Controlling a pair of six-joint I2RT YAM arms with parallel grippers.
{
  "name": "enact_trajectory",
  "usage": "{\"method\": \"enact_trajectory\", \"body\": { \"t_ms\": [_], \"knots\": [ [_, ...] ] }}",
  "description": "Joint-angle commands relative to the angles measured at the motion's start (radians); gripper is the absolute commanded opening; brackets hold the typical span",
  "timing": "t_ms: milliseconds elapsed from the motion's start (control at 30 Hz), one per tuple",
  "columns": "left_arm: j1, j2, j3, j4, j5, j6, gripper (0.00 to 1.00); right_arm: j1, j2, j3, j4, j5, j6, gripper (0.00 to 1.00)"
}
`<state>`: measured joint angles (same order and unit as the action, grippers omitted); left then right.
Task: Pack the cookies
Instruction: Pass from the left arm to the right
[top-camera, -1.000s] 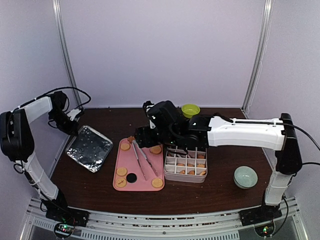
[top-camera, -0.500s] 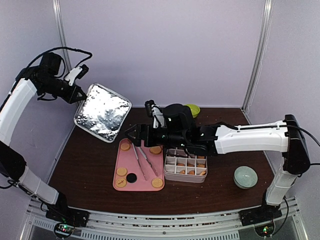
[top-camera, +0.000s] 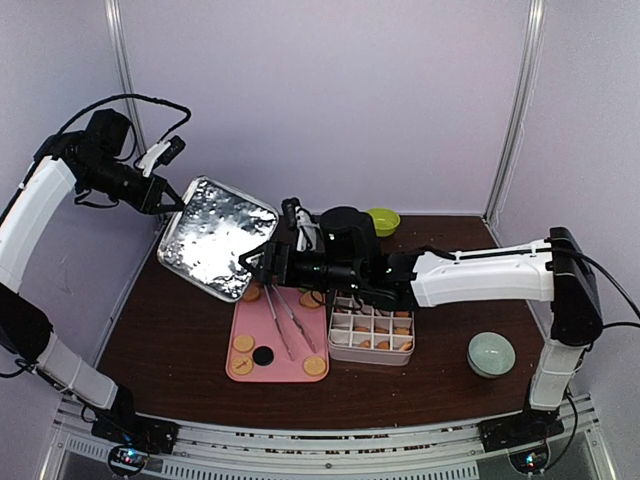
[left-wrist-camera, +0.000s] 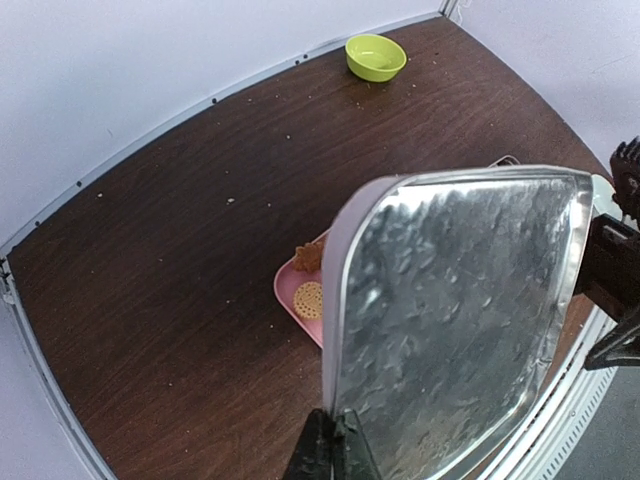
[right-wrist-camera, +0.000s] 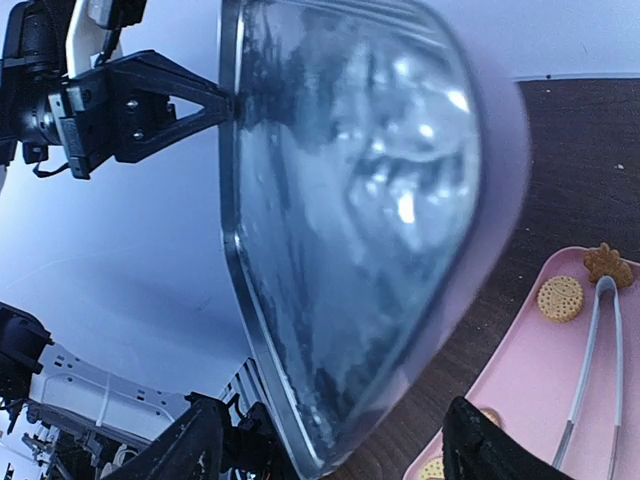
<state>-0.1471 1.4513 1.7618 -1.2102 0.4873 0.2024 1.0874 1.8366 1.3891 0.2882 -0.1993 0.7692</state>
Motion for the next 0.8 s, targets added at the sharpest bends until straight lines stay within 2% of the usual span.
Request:
{"method": "enact_trajectory", "body": {
  "t_ms": [0, 133, 267, 367, 500, 667, 767],
  "knots": [
    [-0.003, -0.02, 0.034, -0.004, 0.045, -0.008, 0.0, -0.009, 0.0, 0.024, -0.072, 0.06, 0.008, 0.75],
    [-0.003, -0.021, 0.03, -0.008, 0.077, -0.008, 0.0, -0.019, -0.005, -0.006, -0.003, 0.044, 0.033, 0.74],
    [-0.003, -0.019, 0.031, -0.02, 0.098, -0.006, 0.0, -0.021, 0.045, 0.043, 0.154, -0.08, 0.077, 0.66],
    [-0.003, -0.019, 0.033, -0.023, 0.092, -0.001, 0.0, -0.019, 0.083, 0.086, 0.239, -0.167, 0.118, 0.5],
    [-0.002, -0.017, 0.021, -0.021, 0.085, 0.008, 0.0, -0.021, 0.067, 0.054, 0.298, -0.2, 0.133, 0.26],
    [-0.003, -0.006, 0.005, -0.022, 0.08, 0.012, 0.01, -0.031, -0.007, -0.029, 0.283, -0.158, 0.108, 0.06],
    [-0.003, -0.009, -0.008, -0.022, 0.051, 0.021, 0.19, -0.044, -0.06, -0.06, 0.195, -0.112, 0.058, 0.01]
  ]
}}
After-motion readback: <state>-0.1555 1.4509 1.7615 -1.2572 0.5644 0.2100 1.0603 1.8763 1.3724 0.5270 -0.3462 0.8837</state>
